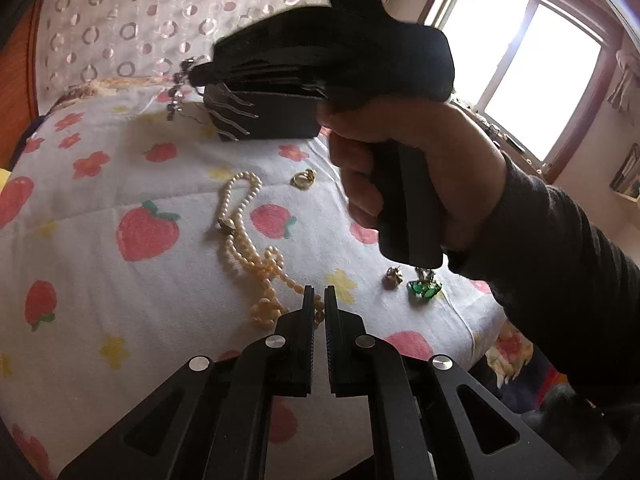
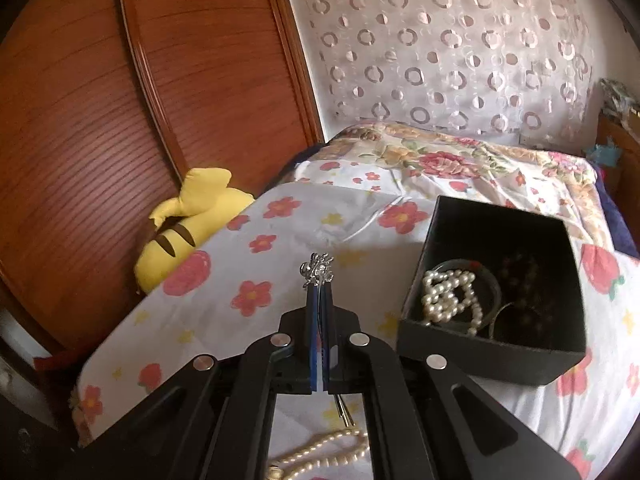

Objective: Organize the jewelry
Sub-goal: 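Carry the pearl strand and silver comb over the box and release both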

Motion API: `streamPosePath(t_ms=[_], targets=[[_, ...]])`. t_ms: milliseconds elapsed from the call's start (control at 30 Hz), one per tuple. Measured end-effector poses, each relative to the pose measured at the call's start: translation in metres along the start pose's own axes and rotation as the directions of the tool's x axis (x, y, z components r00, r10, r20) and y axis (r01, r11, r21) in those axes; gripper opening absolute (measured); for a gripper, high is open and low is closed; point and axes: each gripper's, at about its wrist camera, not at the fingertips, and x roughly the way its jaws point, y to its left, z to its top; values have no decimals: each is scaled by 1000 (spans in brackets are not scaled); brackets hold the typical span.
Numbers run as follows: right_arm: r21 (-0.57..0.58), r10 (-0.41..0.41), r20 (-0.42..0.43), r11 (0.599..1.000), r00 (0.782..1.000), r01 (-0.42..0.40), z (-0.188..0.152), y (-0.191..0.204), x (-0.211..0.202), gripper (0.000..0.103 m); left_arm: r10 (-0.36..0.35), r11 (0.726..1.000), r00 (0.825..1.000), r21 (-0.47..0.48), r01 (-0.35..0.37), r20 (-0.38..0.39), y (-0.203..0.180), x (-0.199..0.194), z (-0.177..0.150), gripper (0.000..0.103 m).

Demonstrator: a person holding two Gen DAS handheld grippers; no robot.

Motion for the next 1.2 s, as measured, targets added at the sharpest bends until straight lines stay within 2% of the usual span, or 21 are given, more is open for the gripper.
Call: streamPosePath(t_ms=[167,333,467,633,833,1033,1200], targets=[[-8,-10,30,1000,999,10,10,-15,-22,2,30,999,998,-14,-29,64,13,-15,22,4],[-43,-41,66,998,997,44,24,-33,-51,2,49,999,985,-10,-48,165,19,-39,70,4],[-38,-55,106,998,993,59,39,-53,-80,2,55,997,964,35,-66,260,7,-65,123,4],[-46,-63,138,996,988,70,54,-72,-106,2,58,990,939,104,-99,339,-18,-87,186,4],[-43,-48,161,998,986,56,67,-89,-120,2,60,976,915,168,-137,398,-43,-95,249,4],[-39,-28,149,999,988,34,69,-104,-109,2,82,972,920,173,-159,384,-39,-65,288,4],[-15,-20,111,1000,994,21,61,-120,-82,2,106,972,939,164,-167,327,-23,-21,302,4]])
